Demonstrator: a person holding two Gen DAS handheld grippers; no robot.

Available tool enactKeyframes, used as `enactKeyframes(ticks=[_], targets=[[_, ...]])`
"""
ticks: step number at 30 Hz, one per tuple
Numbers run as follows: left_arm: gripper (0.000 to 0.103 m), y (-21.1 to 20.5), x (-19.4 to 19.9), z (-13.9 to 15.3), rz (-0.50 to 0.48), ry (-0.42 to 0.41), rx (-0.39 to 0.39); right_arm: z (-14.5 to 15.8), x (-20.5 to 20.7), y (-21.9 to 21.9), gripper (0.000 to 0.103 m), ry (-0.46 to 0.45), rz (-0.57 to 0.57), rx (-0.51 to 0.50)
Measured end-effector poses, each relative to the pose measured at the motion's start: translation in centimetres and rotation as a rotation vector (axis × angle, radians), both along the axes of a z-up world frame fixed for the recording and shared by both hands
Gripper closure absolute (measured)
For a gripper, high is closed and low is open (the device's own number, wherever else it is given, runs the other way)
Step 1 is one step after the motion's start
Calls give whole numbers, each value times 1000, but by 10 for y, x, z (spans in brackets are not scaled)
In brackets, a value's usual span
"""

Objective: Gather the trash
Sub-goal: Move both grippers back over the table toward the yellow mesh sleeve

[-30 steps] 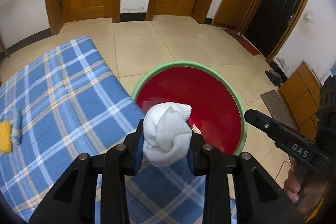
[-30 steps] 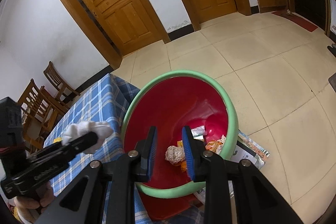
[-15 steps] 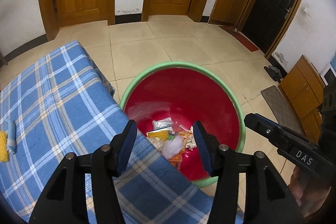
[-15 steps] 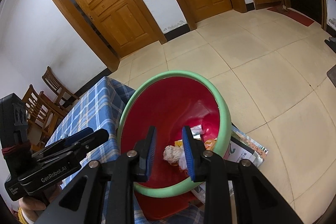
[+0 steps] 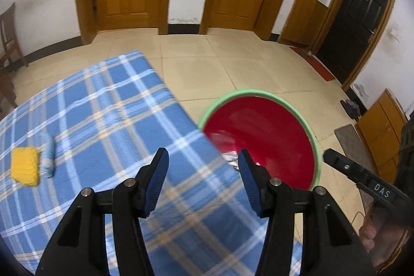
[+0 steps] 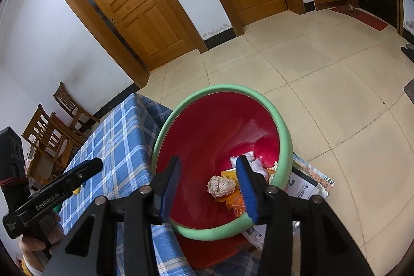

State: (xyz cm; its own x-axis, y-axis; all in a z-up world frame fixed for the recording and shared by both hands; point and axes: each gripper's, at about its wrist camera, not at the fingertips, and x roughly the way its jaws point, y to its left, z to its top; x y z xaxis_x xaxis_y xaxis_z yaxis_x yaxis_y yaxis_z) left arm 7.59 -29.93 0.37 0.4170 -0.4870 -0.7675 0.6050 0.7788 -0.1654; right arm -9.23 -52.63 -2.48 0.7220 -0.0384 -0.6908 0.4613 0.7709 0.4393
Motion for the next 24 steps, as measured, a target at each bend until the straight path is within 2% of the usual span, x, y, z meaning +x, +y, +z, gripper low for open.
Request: enactKeyframes(ticks=[13, 24], targets=[[47, 74, 36, -1, 176, 3, -3, 4, 7, 9, 40, 20, 0, 1], [47, 134, 59, -6, 303, -5, 23, 0, 15, 14, 39, 50, -14, 1]])
